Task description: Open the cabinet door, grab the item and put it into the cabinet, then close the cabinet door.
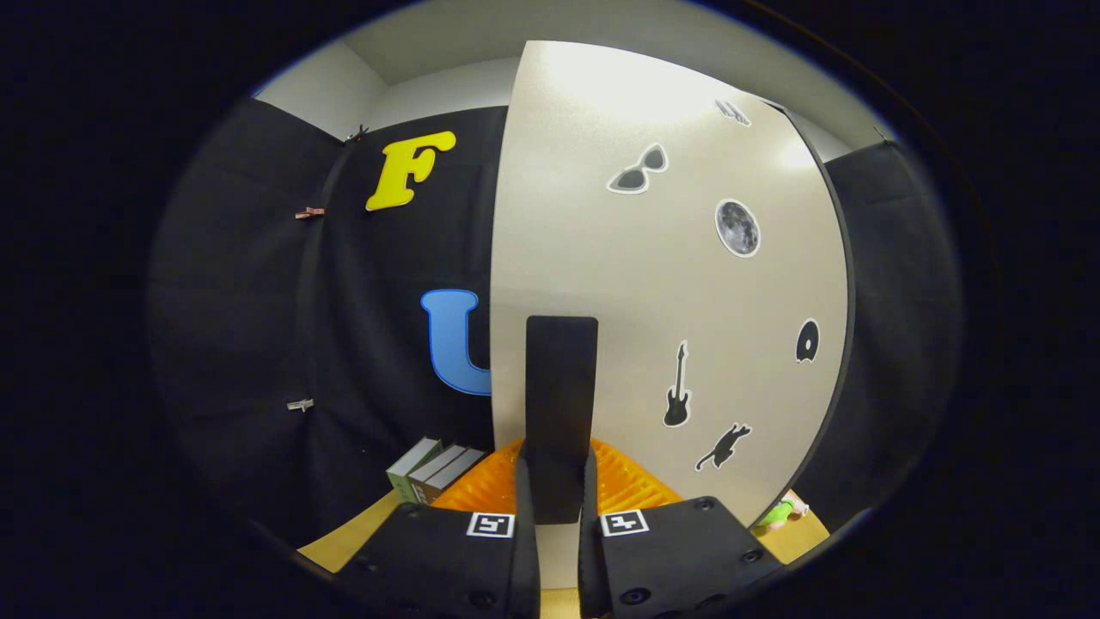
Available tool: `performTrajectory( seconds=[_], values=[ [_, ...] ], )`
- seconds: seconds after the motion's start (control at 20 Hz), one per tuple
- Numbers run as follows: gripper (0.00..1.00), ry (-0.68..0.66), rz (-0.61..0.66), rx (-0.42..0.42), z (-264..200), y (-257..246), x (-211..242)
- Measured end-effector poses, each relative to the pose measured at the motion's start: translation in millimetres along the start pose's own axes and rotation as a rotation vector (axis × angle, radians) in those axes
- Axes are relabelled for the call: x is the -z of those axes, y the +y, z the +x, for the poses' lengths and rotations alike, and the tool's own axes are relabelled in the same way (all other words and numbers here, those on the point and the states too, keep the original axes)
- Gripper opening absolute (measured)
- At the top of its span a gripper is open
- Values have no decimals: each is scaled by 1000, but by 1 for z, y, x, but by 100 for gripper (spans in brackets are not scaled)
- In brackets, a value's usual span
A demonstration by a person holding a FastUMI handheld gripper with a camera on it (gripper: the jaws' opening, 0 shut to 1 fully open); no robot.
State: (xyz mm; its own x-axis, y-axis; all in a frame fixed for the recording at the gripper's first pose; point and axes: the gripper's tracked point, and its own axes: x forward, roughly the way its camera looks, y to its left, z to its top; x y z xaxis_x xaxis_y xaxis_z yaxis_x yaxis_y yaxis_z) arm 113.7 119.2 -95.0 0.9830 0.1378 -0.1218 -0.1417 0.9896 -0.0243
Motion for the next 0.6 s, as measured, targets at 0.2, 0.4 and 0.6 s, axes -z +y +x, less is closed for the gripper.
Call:
performTrajectory(
  seconds=[0.2,0.4,0.6],
  values=[
    [21,6,10,-15,-23,-7,0],
    [21,14,33,-44,-48,-18,-1],
    [21,24,26,-82,-67,-27,-1]
  ],
)
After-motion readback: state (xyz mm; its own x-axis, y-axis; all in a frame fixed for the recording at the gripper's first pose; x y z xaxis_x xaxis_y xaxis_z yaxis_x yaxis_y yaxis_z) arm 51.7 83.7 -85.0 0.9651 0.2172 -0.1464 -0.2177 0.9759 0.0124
